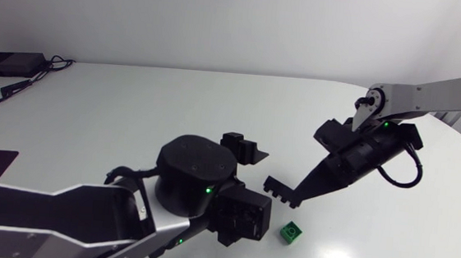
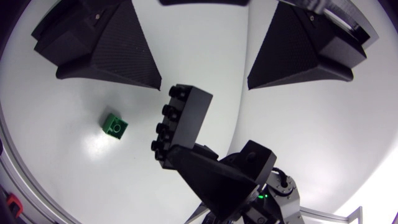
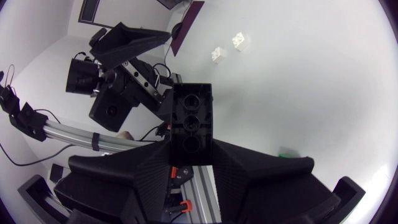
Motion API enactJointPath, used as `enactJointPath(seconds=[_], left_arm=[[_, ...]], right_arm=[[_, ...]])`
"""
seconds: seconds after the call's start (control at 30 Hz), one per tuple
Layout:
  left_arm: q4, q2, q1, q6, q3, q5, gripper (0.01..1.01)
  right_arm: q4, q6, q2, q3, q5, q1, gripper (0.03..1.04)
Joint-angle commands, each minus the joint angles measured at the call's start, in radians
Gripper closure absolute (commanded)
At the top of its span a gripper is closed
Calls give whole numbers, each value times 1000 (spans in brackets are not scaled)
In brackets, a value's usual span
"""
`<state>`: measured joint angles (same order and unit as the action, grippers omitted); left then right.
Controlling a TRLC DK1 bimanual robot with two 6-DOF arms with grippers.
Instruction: Separate the duplo bricks
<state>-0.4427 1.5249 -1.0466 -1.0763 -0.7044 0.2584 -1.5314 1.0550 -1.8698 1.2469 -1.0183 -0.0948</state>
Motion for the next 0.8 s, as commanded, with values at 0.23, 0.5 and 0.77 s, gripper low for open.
enactJointPath(seconds=[0.23,0.5,0.77], left_arm=[[-272,96,-6,-152,80,79,72],[-504,208,-3,-246,98,105,102],[-536,235,26,-247,89,105,126]], right_arm=[[65,-271,-95,134,-39,37,893],[48,-319,-115,144,-140,20,897],[40,-352,-141,146,-170,13,897]])
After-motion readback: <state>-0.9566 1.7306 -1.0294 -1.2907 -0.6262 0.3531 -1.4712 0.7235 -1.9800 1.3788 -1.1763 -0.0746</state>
